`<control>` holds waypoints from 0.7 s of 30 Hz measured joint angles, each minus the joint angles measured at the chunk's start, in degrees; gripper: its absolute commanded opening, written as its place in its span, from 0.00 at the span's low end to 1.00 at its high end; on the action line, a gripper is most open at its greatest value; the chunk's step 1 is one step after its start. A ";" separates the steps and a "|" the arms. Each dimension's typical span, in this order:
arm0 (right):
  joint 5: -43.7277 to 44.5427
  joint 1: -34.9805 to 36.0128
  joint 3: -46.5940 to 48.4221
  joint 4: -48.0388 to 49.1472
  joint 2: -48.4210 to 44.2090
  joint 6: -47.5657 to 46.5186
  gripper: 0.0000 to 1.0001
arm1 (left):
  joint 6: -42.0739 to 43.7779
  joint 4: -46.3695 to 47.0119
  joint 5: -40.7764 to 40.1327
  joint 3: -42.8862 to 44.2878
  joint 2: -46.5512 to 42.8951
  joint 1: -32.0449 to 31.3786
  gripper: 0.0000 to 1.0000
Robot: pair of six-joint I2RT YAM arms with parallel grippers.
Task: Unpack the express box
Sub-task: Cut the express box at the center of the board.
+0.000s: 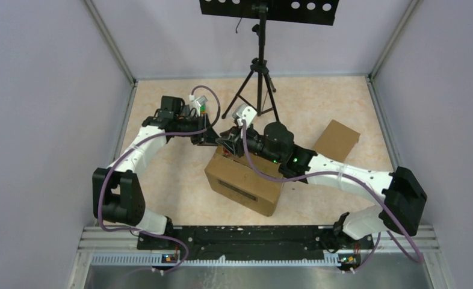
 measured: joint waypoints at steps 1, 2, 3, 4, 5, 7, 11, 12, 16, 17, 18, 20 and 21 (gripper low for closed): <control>0.02 0.00 -0.31 -0.63 -0.46 -0.04 0.00 | 0.04 0.00 0.00 0.00 0.00 -0.02 0.32; 0.02 0.00 -0.57 -1.14 -0.92 -0.11 0.00 | 0.07 0.00 0.00 0.00 0.00 -0.02 0.32; 0.04 0.00 -0.70 -1.88 -1.31 -0.17 0.00 | 0.07 0.00 -0.02 0.02 0.00 0.00 0.32; 0.04 0.00 -0.96 -2.29 -1.68 -0.35 0.00 | 0.09 0.00 -0.07 0.09 0.00 0.00 0.32; 0.04 0.00 -0.98 -2.99 -1.95 -0.42 0.00 | 0.17 -0.02 -0.11 0.13 0.00 -0.02 0.32; 0.11 0.00 -1.07 -3.72 -2.32 -0.52 0.00 | 0.26 -0.22 -0.31 0.31 0.00 0.00 0.32; 0.31 0.07 -1.99 -4.79 -3.30 -0.57 0.00 | 0.35 -0.81 -0.59 0.55 0.00 -0.02 0.32; 0.42 0.11 -2.05 -4.98 -3.52 -0.59 0.00 | 0.37 -1.11 -0.83 0.76 0.00 -0.02 0.32; 1.29 0.22 -2.08 -5.57 -4.17 -0.96 0.00 | 0.44 -2.36 -2.56 2.27 0.17 -0.02 0.32; 1.60 0.24 -2.08 -5.62 -4.26 -1.03 0.00 | 0.42 -2.64 -3.13 2.93 0.52 -0.02 0.32; 1.90 0.24 -2.08 -5.57 -4.26 -1.22 0.00 | 0.39 -2.91 -3.56 3.63 0.94 -0.02 0.32; 2.67 0.26 -2.08 -5.49 -4.26 -1.46 0.00 | 0.31 -3.15 -4.22 5.01 1.97 -0.07 0.32; 2.93 0.24 -2.05 -5.42 -4.24 -1.60 0.00 | 0.28 -3.23 -4.50 5.66 2.47 -0.11 0.32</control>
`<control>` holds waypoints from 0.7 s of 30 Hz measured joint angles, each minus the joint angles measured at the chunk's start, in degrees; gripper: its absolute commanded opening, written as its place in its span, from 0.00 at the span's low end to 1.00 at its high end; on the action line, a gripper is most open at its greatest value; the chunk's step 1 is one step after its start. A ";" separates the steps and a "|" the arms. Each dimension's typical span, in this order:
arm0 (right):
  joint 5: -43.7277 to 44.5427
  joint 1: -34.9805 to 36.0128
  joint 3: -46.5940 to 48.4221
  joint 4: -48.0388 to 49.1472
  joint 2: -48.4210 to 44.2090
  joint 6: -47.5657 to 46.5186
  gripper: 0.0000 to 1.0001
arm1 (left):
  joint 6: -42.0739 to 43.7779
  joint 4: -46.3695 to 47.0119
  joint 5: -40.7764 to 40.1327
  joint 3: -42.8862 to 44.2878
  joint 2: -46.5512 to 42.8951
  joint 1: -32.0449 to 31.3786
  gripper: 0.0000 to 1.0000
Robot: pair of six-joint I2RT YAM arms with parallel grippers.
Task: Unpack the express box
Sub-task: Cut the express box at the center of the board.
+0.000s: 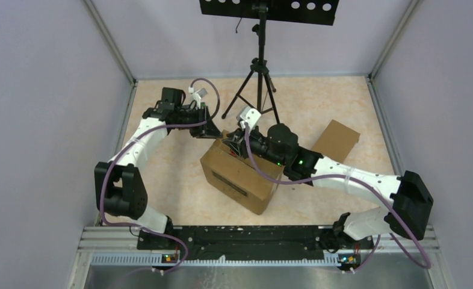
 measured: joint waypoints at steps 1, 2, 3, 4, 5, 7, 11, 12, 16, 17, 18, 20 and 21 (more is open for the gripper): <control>0.31 0.00 0.04 0.13 0.13 -0.22 0.00 | -0.02 -0.13 -0.39 1.16 0.79 0.00 0.32; 0.55 0.00 0.09 0.44 0.37 -0.35 0.00 | -0.04 -0.17 -0.85 2.10 1.40 0.00 0.32; 0.83 0.00 0.15 1.05 0.79 -0.37 0.00 | -0.09 -0.22 -1.42 3.43 2.27 0.00 0.33; 1.03 0.02 0.28 1.55 1.27 -0.37 0.00 | -0.07 -0.15 -1.95 4.52 2.95 0.00 0.33; 1.18 0.02 0.52 1.90 1.75 -0.35 0.00 | -0.11 -0.15 -2.60 5.75 3.63 0.02 0.35; 1.51 0.04 0.85 2.86 2.73 -0.28 0.00 | -0.13 -0.04 -3.72 7.43 4.26 0.15 0.40; 2.19 0.09 1.11 4.13 3.82 -0.13 0.00 | -0.87 -0.55 -5.66 10.99 4.37 0.33 0.49; 2.23 0.09 1.18 4.13 3.89 -0.11 0.00 | -1.40 -0.74 -6.12 11.98 4.28 0.33 0.53; 3.10 0.11 1.49 5.29 4.04 0.39 0.00 | -5.95 -0.17 -6.25 12.02 1.60 0.33 0.56; 3.21 0.11 1.49 5.46 4.04 0.48 0.00 | -8.04 1.44 -5.97 10.51 0.11 0.33 0.57; 3.41 0.11 1.49 5.62 4.04 0.68 0.00 | -10.93 3.91 -5.57 7.74 -2.25 0.33 0.57; 3.76 0.11 1.49 6.14 4.04 0.83 0.00 | -17.25 8.48 -4.57 1.01 -7.54 0.26 0.59; 3.89 0.11 1.49 6.36 4.04 0.87 0.00 | -20.48 10.58 -4.24 -2.51 -10.23 0.20 0.59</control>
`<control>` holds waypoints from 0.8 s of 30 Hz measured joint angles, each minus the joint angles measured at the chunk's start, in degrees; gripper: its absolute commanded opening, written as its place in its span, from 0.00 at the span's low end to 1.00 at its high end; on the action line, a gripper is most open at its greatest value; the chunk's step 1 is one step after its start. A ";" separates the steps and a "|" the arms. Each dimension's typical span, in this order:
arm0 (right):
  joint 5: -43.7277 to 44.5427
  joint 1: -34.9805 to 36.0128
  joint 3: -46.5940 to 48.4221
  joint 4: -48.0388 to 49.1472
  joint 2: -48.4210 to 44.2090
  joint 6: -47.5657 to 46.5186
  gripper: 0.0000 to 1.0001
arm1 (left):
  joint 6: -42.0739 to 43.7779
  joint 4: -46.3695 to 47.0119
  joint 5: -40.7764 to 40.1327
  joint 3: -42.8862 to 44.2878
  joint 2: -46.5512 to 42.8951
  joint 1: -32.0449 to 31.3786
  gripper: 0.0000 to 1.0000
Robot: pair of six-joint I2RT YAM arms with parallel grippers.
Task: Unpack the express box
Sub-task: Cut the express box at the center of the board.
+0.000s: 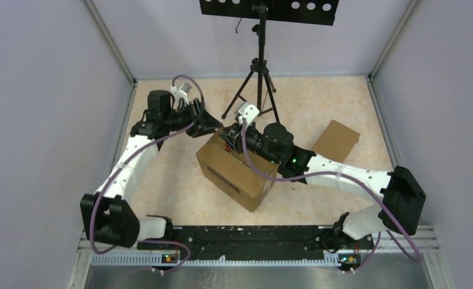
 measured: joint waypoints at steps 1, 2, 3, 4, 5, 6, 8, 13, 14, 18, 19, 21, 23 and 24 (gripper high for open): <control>0.17 0.00 0.00 0.22 0.00 0.07 0.00 | -3.02 1.79 0.35 -2.93 -2.23 -0.13 0.59; 0.20 0.00 0.00 0.31 0.00 0.26 0.00 | -5.49 3.26 0.63 -4.96 -3.78 -0.31 0.60; 0.28 0.00 0.00 0.33 0.00 0.39 0.00 | -7.74 4.85 0.85 -6.71 -4.96 -0.50 0.60; 0.33 0.00 0.00 0.37 0.00 0.46 0.00 | -10.12 6.67 0.94 -8.24 -5.81 -0.79 0.60; 0.35 0.00 0.00 0.39 0.00 0.59 0.00 | -12.26 8.66 0.92 -9.55 -6.29 -1.07 0.60; 0.35 0.00 0.00 0.39 0.00 0.79 0.00 | -13.81 10.23 0.81 -10.58 -6.54 -1.25 0.61; 0.35 0.00 -0.02 0.39 0.00 0.94 0.00 | -16.61 13.42 0.57 -12.76 -6.67 -1.57 0.61; 0.31 0.00 -0.02 0.37 0.00 1.11 0.00 | -22.71 21.40 -1.86 -19.43 -7.17 -1.81 0.61; 0.31 0.00 -0.02 0.26 0.00 1.09 0.00 | -23.91 23.08 -2.01 -20.50 -7.17 -1.81 0.61; 0.31 0.02 -0.02 -0.20 0.00 1.03 0.00 | -26.40 26.43 -3.65 -22.29 -8.09 -1.88 0.61; 0.28 0.02 -0.02 -0.37 -0.02 1.05 0.00 | -26.60 26.56 -4.57 -22.53 -8.52 -1.95 0.61; 0.24 0.02 -0.02 -1.25 -0.09 1.05 0.00 | -26.80 26.49 -6.62 -22.88 -9.46 -2.12 0.61; 0.17 0.11 -0.02 -2.45 -0.13 1.03 0.00 | -26.86 26.36 -8.44 -23.17 -10.23 -2.19 0.61; 0.17 0.15 -0.02 -3.06 -0.17 0.96 0.00 | -26.88 26.34 -9.51 -23.41 -10.64 -2.19 0.61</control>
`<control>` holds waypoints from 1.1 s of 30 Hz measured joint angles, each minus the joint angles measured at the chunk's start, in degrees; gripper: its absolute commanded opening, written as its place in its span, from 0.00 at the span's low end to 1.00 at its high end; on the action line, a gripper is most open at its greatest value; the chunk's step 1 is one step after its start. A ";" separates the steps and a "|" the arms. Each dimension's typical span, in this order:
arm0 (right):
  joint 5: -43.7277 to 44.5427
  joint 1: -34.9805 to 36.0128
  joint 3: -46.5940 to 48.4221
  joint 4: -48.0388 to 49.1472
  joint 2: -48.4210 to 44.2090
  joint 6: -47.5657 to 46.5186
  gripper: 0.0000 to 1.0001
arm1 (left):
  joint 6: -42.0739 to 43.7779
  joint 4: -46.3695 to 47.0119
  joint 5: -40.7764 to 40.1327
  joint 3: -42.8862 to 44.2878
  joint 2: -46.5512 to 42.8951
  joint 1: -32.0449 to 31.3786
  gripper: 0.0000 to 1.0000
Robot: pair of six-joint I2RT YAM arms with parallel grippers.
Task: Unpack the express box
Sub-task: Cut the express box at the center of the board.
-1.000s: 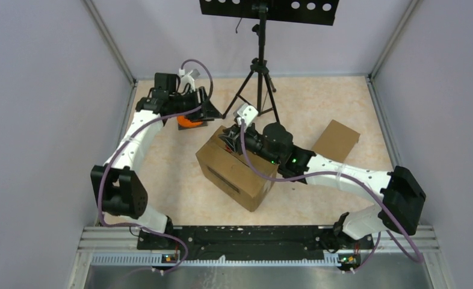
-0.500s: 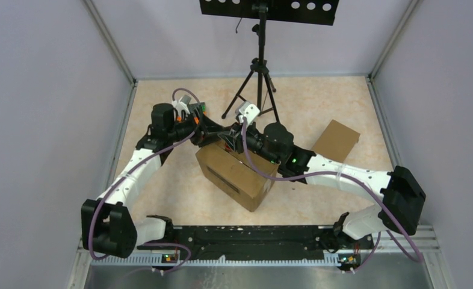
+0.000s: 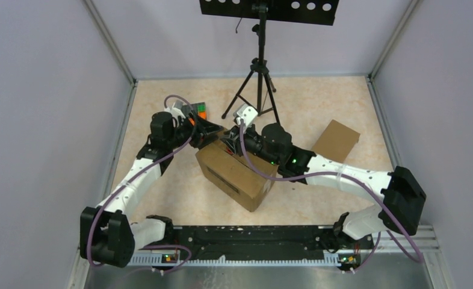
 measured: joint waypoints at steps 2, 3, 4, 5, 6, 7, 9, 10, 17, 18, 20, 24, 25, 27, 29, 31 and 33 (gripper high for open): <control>0.02 0.22 0.00 -0.72 -0.11 -0.11 0.00 | -0.11 -0.22 -1.16 -0.28 -0.39 -0.02 0.60; 0.04 0.26 0.00 -1.11 -0.26 -0.15 0.00 | -0.11 -0.20 -1.53 -0.33 -0.48 -0.07 0.60; 0.09 0.31 0.00 -1.51 -0.55 -0.17 0.00 | -0.11 -0.22 -1.79 -0.33 -0.48 -0.13 0.60; 0.15 0.33 0.00 -2.05 -0.92 -0.17 0.00 | -0.09 -0.24 -2.12 -0.33 -0.48 -0.17 0.60; 0.17 0.33 0.00 -2.45 -1.29 -0.17 0.00 | -0.09 -0.33 -2.47 -0.33 -0.50 -0.20 0.60; 0.20 0.33 -0.02 -2.91 -1.77 -0.17 0.00 | -0.09 -0.44 -2.75 -0.33 -0.50 -0.22 0.60; 0.37 0.37 -0.17 -3.58 -2.71 -0.17 0.00 | -0.07 -0.66 -3.06 -0.33 -0.50 -0.26 0.59; 0.46 0.42 -0.37 -3.87 -3.28 -0.15 0.00 | -0.07 -0.72 -3.23 -0.33 -0.50 -0.31 0.59; 0.79 0.63 -0.48 -5.86 -5.18 -0.15 0.00 | -0.04 -1.16 -4.85 -0.33 -0.76 -0.50 0.59; 0.79 0.66 -0.76 -6.01 -5.44 -0.13 0.00 | -0.04 -1.18 -4.96 -0.33 -0.76 -0.50 0.58; 0.81 0.72 -1.18 -6.23 -5.77 -0.11 0.00 | -0.04 -1.22 -5.18 -0.33 -0.76 -0.59 0.58; 1.01 0.83 -1.53 -6.47 -6.03 -0.04 0.00 | -0.09 -1.33 -5.64 -0.33 -0.81 -0.81 0.58; 1.01 0.85 -1.53 -6.62 -6.08 0.04 0.00 | -0.09 -1.51 -5.79 -0.33 -0.90 -0.81 0.57; 1.03 0.92 -1.53 -7.58 -6.29 0.33 0.00 | -0.07 -1.95 -6.25 -0.35 -1.25 -0.83 0.57; 1.03 1.01 -1.53 -9.31 -6.71 0.66 0.00 | -0.07 -2.14 -7.48 -0.35 -1.51 -0.83 0.56; 1.14 1.07 -1.53 -10.69 -6.99 1.01 0.00 | -0.11 -2.29 -7.89 -0.35 -1.60 -0.85 0.56; 1.57 1.07 -1.46 -12.09 -7.17 1.38 0.00 | -0.11 -2.45 -8.09 -0.37 -1.68 -0.92 0.56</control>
